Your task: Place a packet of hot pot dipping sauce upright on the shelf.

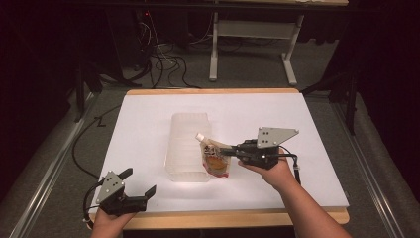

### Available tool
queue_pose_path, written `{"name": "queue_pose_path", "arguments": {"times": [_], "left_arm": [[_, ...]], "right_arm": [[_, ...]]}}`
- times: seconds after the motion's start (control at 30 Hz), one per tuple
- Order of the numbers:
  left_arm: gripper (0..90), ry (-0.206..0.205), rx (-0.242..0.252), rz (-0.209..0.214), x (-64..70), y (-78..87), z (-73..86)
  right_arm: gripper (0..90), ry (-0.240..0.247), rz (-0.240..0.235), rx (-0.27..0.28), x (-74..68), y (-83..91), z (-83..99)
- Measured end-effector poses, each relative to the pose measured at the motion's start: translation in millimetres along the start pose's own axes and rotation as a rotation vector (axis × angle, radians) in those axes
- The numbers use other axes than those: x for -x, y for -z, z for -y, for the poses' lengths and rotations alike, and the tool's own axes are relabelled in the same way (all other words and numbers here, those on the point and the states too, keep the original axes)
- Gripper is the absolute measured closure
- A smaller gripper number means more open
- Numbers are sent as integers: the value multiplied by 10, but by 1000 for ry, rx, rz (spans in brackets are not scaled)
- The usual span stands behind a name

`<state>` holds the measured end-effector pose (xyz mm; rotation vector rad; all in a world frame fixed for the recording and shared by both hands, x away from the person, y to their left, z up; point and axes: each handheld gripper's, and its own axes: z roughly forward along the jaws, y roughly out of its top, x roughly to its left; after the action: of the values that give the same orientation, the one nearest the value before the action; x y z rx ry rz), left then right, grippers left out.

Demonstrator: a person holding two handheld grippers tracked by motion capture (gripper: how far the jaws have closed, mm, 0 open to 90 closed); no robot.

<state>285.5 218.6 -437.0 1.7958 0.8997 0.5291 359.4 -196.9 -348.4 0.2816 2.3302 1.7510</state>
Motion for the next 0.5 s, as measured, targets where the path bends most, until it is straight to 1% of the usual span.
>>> {"name": "queue_pose_path", "arguments": {"times": [0.03, 0.13, 0.17, 0.2, 0.23, 0.27, 0.33, 0.5], "left_arm": [[19, 0, -1, 1, 0, 0, 0], [19, 6, 8, -1, 1, 5, -8], [19, 4, 4, 1, 3, 1, 0], [19, 4, 4, 1, 3, 1, 0], [19, 5, 5, 3, 3, 5, -2], [19, 5, 5, 3, 3, 5, -2], [19, 10, 12, 3, -7, 9, -5], [19, 8, 12, 4, -7, 14, -2]], "right_arm": [[900, -2, -6, -1, 1, -44, -3], [900, -2, -10, -11, 10, -78, -7], [900, -10, -14, -15, 19, -128, -11], [900, -10, -14, -15, 19, -128, -11], [900, -3, -15, -25, 39, -183, -20], [900, -3, -15, -25, 39, -183, -20], [900, 3, -19, -30, 56, -244, -30], [900, -4, -20, -36, 82, -366, -38]]}}
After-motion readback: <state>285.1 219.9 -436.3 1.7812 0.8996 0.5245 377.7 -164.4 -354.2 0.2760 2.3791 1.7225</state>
